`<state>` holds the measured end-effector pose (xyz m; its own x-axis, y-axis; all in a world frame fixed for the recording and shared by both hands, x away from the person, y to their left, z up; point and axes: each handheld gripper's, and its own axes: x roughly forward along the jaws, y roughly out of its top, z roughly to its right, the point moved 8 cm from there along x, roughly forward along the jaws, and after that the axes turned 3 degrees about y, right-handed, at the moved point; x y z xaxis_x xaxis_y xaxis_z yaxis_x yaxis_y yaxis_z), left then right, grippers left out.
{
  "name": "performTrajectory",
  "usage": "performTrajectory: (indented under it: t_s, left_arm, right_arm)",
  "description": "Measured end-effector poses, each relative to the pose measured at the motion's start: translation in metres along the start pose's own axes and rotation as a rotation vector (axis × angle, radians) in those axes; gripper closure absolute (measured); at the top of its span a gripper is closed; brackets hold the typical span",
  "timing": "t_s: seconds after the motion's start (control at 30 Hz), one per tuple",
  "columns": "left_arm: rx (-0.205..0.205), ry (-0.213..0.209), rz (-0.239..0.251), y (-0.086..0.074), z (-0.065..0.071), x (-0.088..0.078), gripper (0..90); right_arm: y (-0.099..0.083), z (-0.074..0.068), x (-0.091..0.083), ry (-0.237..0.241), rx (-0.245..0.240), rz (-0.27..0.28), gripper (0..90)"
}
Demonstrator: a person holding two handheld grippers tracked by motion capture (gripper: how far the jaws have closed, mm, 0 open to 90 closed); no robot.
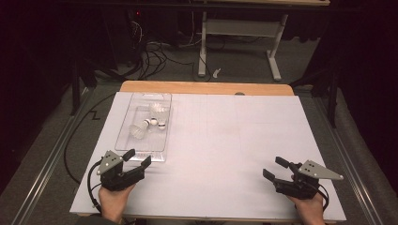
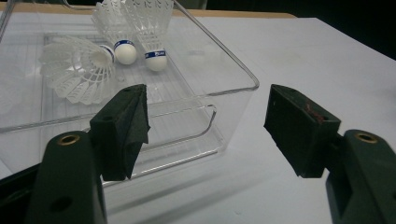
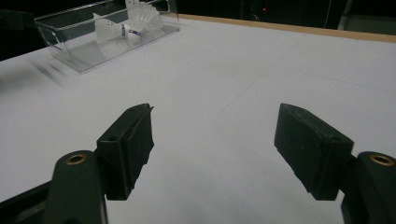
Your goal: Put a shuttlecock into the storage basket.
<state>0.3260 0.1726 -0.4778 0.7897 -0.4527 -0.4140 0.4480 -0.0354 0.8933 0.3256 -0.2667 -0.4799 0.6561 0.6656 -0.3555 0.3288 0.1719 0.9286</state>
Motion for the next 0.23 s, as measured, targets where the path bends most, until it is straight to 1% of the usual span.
performTrajectory:
  t_s: [0.23]
  left_arm:
    - [-0.002,-0.003,0.009,0.0007,-0.0001,-0.0016,31.3]
  right_arm:
    - [0.0003,0.0008,-0.0009,-0.004,-0.003,0.003,28.3]
